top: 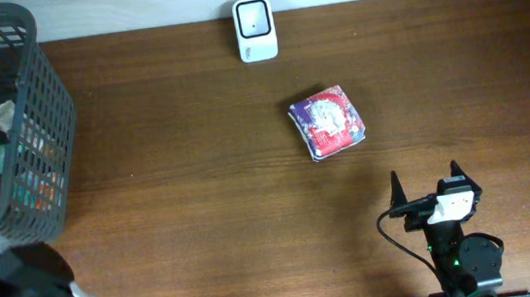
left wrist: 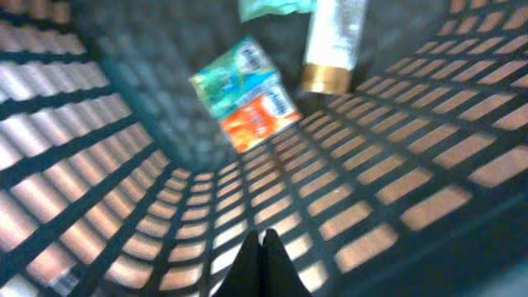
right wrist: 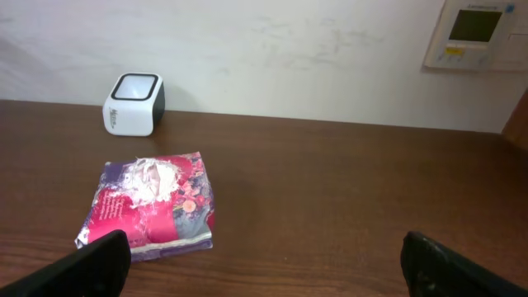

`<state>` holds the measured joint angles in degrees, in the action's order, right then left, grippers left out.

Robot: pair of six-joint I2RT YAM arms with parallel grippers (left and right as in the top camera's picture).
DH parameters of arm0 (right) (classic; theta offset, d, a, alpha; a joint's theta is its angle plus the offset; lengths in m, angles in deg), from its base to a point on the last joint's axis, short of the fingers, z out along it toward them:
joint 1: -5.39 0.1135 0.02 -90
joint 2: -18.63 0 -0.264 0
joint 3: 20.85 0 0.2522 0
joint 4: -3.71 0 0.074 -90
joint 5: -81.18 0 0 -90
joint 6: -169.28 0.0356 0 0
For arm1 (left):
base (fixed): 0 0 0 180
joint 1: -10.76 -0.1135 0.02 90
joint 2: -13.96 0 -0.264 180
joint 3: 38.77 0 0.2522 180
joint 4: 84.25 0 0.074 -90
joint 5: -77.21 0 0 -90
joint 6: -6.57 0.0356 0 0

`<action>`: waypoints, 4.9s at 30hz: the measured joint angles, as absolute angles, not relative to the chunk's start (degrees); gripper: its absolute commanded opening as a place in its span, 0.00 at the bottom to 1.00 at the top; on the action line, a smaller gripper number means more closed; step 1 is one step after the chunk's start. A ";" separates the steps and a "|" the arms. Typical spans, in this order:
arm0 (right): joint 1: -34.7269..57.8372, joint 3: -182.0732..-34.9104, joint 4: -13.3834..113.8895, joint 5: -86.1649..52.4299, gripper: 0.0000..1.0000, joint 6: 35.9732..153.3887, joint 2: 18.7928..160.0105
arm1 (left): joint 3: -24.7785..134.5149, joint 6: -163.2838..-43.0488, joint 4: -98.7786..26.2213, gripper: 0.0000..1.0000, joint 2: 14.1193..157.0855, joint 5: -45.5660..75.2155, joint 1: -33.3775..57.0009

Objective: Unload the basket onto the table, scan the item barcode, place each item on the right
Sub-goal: 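Reach the left gripper into the basket and grasp the green wipes pack, then place the green wipes pack left of the pink tissue pack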

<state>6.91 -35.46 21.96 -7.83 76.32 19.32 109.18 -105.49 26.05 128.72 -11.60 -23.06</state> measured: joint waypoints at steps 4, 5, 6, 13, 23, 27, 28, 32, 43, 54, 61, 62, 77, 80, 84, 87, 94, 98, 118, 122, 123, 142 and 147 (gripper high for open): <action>6.91 -35.46 21.94 -7.83 0.99 76.32 19.32 | 100.96 -108.95 26.20 0.00 122.92 -18.94 -23.08; 6.91 -35.46 21.94 -7.83 0.99 76.32 19.32 | 98.89 -110.22 26.20 0.00 122.92 -20.82 -23.08; 6.91 -35.46 21.94 -7.83 0.99 76.32 19.32 | 97.40 -110.74 25.94 0.00 122.92 -21.74 -23.08; 6.91 -35.46 21.94 -7.83 0.99 76.30 19.32 | 90.08 -111.72 25.96 0.00 123.01 -21.33 -23.43; 6.91 -35.46 21.94 -7.83 0.99 76.30 19.32 | 86.45 -112.31 25.06 0.00 113.26 -18.44 -23.28; 6.91 -35.46 21.94 -7.83 0.99 76.32 19.32 | 81.53 -113.95 25.30 0.00 113.15 -19.47 -23.28; 6.91 -35.46 21.96 -7.83 0.99 76.30 19.32 | 80.86 -114.11 25.22 0.00 112.89 -19.51 -23.28; 6.91 -35.46 21.94 -7.83 0.99 76.30 19.32 | 77.10 -115.92 24.80 0.00 104.04 -20.52 -23.28; 6.91 -35.46 21.96 -7.83 0.99 76.34 19.32 | 71.87 -125.38 24.69 0.00 96.02 -25.04 -25.99; 6.91 -35.46 21.96 -7.85 0.99 76.32 19.32 | 71.37 -121.45 13.50 0.82 96.02 -8.10 -26.56; 6.91 -35.46 21.94 -7.83 0.99 76.28 19.30 | 71.33 -109.95 -20.92 0.92 96.30 -0.65 -26.65; 6.91 -35.46 21.94 -7.83 0.99 76.34 19.27 | 71.33 -109.30 -22.48 0.92 96.98 -1.37 -26.65; 6.91 -35.46 21.94 -7.83 0.99 76.34 19.32 | 71.46 -109.17 -23.39 0.95 130.73 -15.01 -26.67; 6.91 -35.46 21.94 -7.83 0.99 76.32 19.32 | 71.46 -109.38 -25.34 0.91 131.84 -15.01 -26.67; 6.91 -35.46 21.96 -7.83 0.99 76.32 19.32 | 71.48 -109.62 -25.56 0.79 133.68 -15.01 -26.60; 6.91 -35.46 21.94 -7.83 0.99 76.32 19.32 | 71.46 -110.00 -25.62 0.49 137.83 -15.01 -26.14; 6.91 -35.46 21.96 -7.83 0.99 76.32 19.32 | 72.05 -108.64 -24.84 0.00 137.70 -15.21 -26.12; 6.91 -35.46 21.94 -7.83 0.99 76.30 19.32 | 73.18 -107.90 -19.66 0.00 133.50 -15.14 -26.14; 6.91 -35.46 21.94 -7.83 0.99 76.30 19.32 | 77.93 -104.05 -19.90 0.00 121.90 1.51 34.38; 6.91 -35.46 21.94 -7.83 0.99 76.32 19.32 | 77.91 -103.96 -18.50 0.00 130.90 -4.30 39.25; 6.91 -35.46 21.94 -7.83 0.99 76.34 19.32 | 77.93 -104.29 -18.10 0.00 132.54 -5.11 39.80; 6.91 -35.46 21.96 -7.85 0.99 76.32 19.32 | 81.40 -103.70 -19.48 0.69 144.19 -7.73 46.95; 6.91 -35.46 21.92 -7.83 0.99 76.32 19.32 | 106.56 -103.33 2.48 0.81 145.35 -7.71 42.95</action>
<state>6.91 -35.46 21.92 -7.83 76.32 19.32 106.56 -103.33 2.48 145.35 -7.71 42.95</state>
